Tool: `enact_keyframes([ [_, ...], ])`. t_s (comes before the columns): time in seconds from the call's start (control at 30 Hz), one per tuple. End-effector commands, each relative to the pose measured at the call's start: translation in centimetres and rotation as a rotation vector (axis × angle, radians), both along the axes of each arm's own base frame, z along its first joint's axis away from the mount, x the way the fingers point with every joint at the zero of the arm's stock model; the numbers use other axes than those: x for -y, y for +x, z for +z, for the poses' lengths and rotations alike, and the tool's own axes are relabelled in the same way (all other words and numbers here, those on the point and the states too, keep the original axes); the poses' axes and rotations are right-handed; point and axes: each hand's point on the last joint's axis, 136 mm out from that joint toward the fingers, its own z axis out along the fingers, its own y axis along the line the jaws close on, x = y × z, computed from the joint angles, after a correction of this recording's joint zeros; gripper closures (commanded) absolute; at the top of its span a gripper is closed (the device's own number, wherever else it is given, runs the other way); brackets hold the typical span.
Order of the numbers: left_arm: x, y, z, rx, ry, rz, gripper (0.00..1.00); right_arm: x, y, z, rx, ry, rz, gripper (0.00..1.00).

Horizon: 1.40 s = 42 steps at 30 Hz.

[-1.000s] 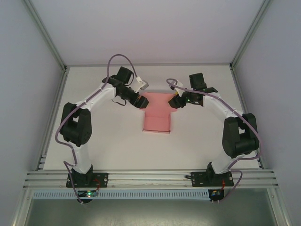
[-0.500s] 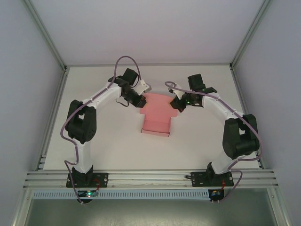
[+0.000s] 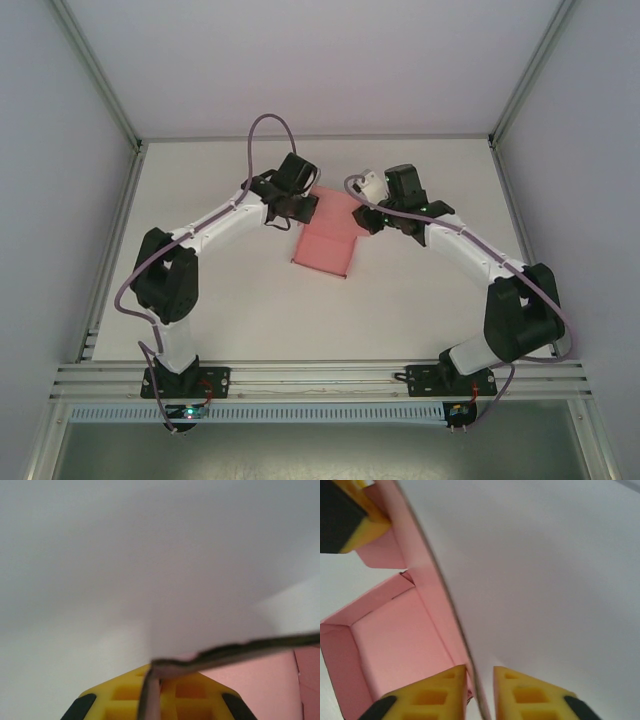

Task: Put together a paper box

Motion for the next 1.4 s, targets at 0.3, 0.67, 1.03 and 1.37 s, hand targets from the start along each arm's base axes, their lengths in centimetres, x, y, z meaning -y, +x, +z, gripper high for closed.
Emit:
enact_keyframes([
  [0.3, 0.7, -0.4, 0.3, 0.096, -0.022, -0.098, 1.0, 1.4, -0.4, -3.2, -0.122, 0.102, 0.163, 0.64],
  [0.67, 1.2, 0.5, 1.2, 0.072, -0.114, 0.035, 1.0, 1.4, 1.8, -2.7, -0.109, 0.025, -0.046, 0.95],
  [1.03, 2.2, 1.6, 1.8, 0.137, -0.266, 0.46, 1.0, -0.2, 4.9, 3.9, -0.016, 0.55, -0.645, 0.95],
  [1.37, 3.5, 2.0, -0.2, 0.096, -0.397, 0.545, 1.0, -3.5, 3.9, 2.3, -0.095, 0.718, -0.673, 0.93],
])
